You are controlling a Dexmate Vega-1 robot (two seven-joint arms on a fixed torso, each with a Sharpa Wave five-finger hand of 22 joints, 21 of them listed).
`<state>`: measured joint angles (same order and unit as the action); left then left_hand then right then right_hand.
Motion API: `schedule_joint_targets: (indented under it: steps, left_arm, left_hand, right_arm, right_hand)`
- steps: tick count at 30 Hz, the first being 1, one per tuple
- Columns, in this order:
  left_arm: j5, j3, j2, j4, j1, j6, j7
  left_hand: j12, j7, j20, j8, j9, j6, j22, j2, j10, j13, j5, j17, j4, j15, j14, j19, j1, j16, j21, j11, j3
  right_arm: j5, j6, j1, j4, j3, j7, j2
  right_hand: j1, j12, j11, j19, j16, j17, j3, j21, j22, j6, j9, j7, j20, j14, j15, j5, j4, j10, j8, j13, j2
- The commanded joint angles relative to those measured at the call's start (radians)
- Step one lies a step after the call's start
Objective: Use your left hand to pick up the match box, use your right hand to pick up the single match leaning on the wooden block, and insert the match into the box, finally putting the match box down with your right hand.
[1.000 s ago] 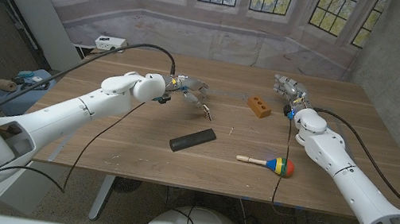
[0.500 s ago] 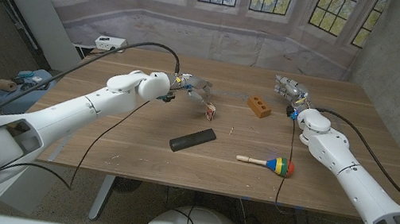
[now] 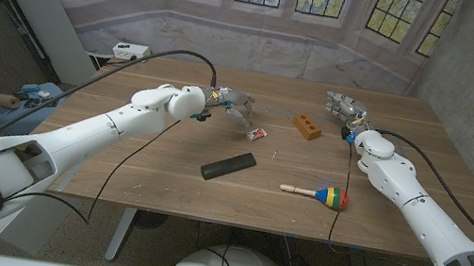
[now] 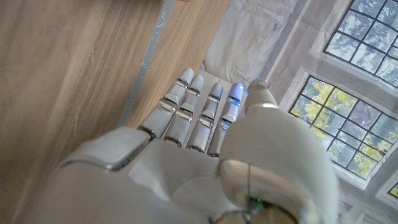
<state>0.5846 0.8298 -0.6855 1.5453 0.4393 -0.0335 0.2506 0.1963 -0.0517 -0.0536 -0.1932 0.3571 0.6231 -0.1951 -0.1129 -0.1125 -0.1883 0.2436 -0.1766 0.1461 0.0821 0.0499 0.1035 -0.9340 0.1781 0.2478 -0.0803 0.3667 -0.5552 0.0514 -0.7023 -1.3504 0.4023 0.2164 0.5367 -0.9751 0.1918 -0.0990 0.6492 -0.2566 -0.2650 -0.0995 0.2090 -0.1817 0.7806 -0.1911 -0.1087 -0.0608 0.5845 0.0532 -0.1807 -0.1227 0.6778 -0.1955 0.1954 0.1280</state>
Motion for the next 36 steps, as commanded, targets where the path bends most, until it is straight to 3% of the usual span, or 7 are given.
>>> schedule_joint_targets:
  steps: [1, 12, 20, 26, 36]
  left_arm:
    - [0.011, -0.018, -0.011, 0.042, 0.029, 0.037, -0.048]
    - [0.005, -0.067, -0.064, 0.136, 0.106, 0.086, -0.091]
    - [-0.045, -0.113, -0.079, 0.184, 0.170, 0.122, -0.130]
    - [-0.089, -0.148, -0.080, 0.214, 0.219, 0.153, -0.177]
    - [-0.170, -0.193, -0.074, 0.243, 0.277, 0.176, -0.249]
  left_hand:
    - [0.006, 0.001, -0.001, -0.002, 0.000, -0.002, -0.003, -0.001, 0.000, -0.005, -0.001, -0.003, 0.002, 0.002, -0.004, 0.002, 0.010, 0.007, -0.001, 0.004, -0.002]
    - [0.008, 0.028, -0.003, 0.019, -0.010, -0.085, -0.002, -0.007, 0.000, -0.005, -0.006, -0.006, -0.011, 0.002, -0.004, 0.003, 0.037, 0.009, -0.003, 0.004, -0.011]
    - [0.010, 0.026, -0.011, 0.016, -0.021, -0.123, -0.002, -0.044, 0.001, -0.005, -0.009, -0.015, -0.059, 0.009, -0.004, 0.006, 0.102, 0.015, -0.002, -0.005, -0.022]
    - [0.012, 0.005, -0.034, 0.011, -0.032, -0.141, -0.004, -0.085, 0.002, -0.006, -0.010, -0.023, -0.122, 0.028, -0.004, 0.005, 0.177, 0.020, -0.002, -0.024, -0.018]
    - [0.017, -0.009, -0.030, 0.012, -0.041, -0.159, -0.005, -0.092, -0.010, -0.007, -0.012, -0.027, -0.159, 0.025, 0.007, 0.014, 0.213, 0.026, 0.003, -0.018, -0.005]
  right_arm:
    - [-0.004, -0.014, -0.009, -0.006, -0.004, 0.003, 0.000]
    - [-0.005, -0.039, -0.040, -0.046, -0.006, 0.031, -0.017]
    - [-0.002, -0.049, -0.071, -0.090, -0.013, 0.061, -0.019]
    - [-0.001, -0.055, -0.097, -0.123, -0.018, 0.078, -0.017]
    - [-0.008, -0.060, -0.122, -0.154, -0.024, 0.082, -0.014]
  right_hand:
    - [-0.002, 0.003, -0.006, -0.001, -0.006, 0.000, -0.002, 0.008, -0.003, 0.005, -0.001, -0.004, -0.051, -0.006, 0.122, 0.001, -0.008, 0.003, -0.003, 0.000, 0.006]
    - [0.013, 0.002, -0.005, -0.013, -0.004, 0.000, 0.001, 0.004, -0.002, -0.003, -0.001, -0.003, -0.043, -0.014, 0.116, 0.002, 0.000, -0.001, -0.001, 0.000, 0.009]
    - [0.027, 0.001, -0.007, -0.021, -0.001, 0.002, -0.001, 0.002, -0.002, -0.007, -0.001, -0.004, -0.043, -0.019, 0.116, 0.002, 0.010, -0.005, 0.001, 0.000, 0.021]
    - [0.055, 0.000, -0.010, -0.032, 0.004, 0.003, -0.006, -0.001, -0.003, -0.010, -0.001, -0.007, -0.041, -0.024, 0.115, 0.001, 0.032, -0.009, 0.001, 0.001, 0.047]
    - [0.090, -0.004, -0.007, -0.047, 0.016, 0.008, -0.013, -0.003, -0.003, -0.029, -0.001, -0.004, -0.036, -0.039, 0.108, 0.000, 0.058, -0.027, 0.007, 0.001, 0.057]
